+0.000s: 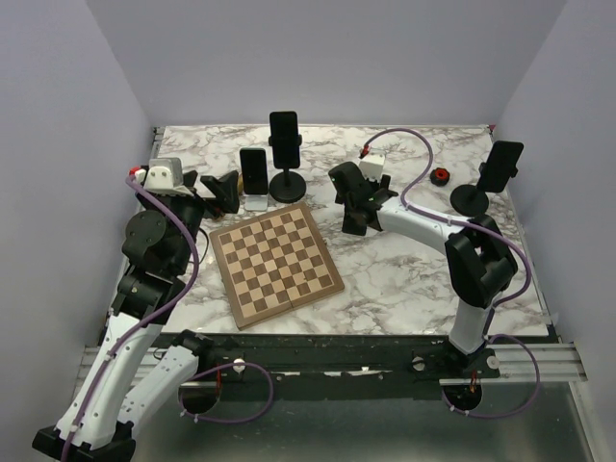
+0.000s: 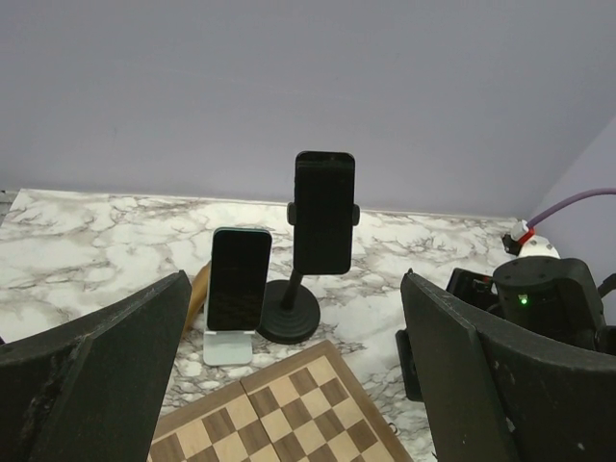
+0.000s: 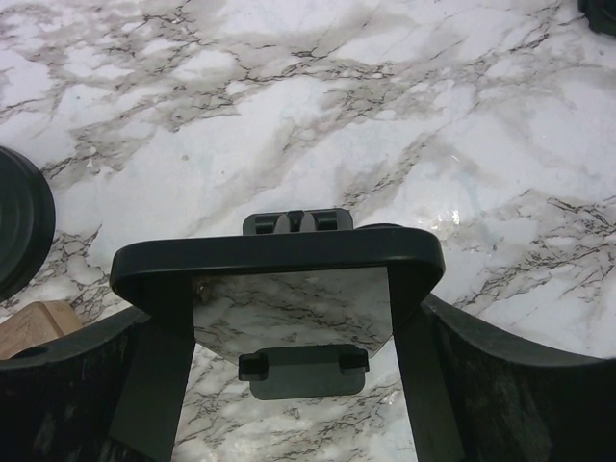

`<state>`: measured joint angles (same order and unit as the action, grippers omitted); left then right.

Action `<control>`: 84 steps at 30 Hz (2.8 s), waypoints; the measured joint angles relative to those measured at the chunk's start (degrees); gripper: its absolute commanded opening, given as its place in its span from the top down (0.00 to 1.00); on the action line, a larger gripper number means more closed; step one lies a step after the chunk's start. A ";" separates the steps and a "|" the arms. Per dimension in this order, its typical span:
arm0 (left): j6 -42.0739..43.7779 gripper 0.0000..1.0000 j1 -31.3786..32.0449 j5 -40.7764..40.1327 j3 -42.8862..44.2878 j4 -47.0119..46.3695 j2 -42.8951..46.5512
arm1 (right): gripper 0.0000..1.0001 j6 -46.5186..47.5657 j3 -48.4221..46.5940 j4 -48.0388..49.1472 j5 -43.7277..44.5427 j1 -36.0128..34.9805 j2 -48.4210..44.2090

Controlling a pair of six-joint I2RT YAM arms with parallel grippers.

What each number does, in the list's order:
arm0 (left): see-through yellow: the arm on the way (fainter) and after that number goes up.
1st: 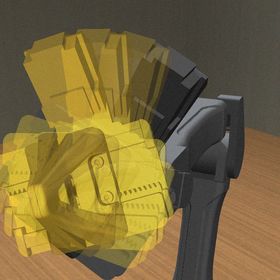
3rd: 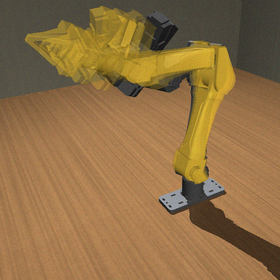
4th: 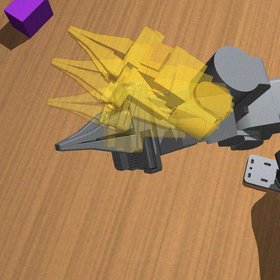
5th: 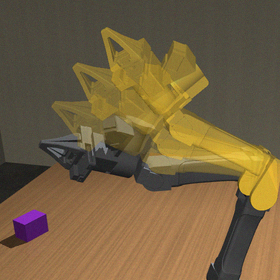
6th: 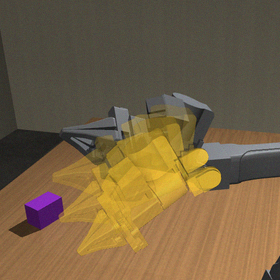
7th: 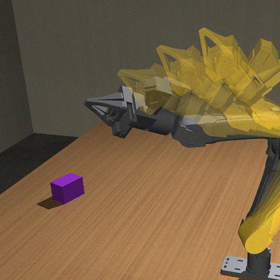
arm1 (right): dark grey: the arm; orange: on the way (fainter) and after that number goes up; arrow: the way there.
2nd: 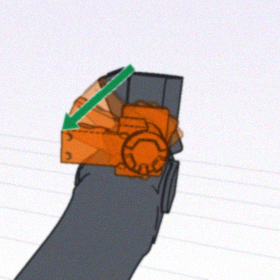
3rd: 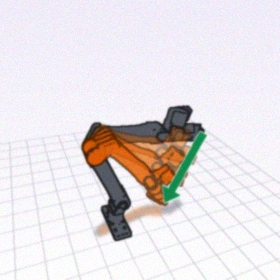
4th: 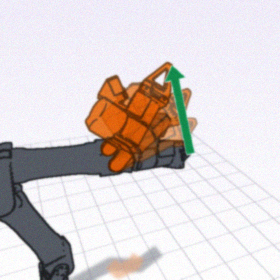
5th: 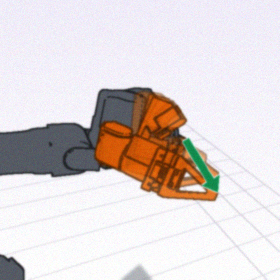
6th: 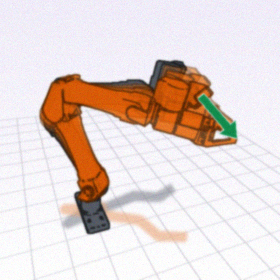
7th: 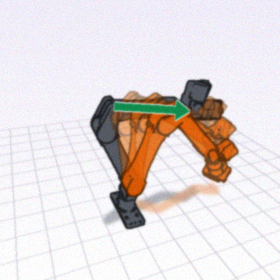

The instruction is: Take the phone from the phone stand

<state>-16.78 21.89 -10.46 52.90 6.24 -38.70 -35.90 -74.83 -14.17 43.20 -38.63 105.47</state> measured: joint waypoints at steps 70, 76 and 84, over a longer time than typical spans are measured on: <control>-1.53 0.02 1.11 1.55 0.02 2.97 -4.11 | 0.55 -8.17 27.78 -26.29 -41.00 -6.21 -21.49; -1.57 0.02 1.11 1.60 0.02 2.99 -4.13 | 0.45 -11.26 29.03 -25.40 -38.99 -8.02 -21.51; -1.73 0.02 1.11 1.75 0.02 3.02 -4.13 | 0.30 -13.64 29.38 -24.92 -36.11 -8.92 -20.94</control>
<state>-18.50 23.00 -8.71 52.93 9.26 -42.83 -49.54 -45.45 -39.09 7.09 -47.55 84.53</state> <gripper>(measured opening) 0.982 0.807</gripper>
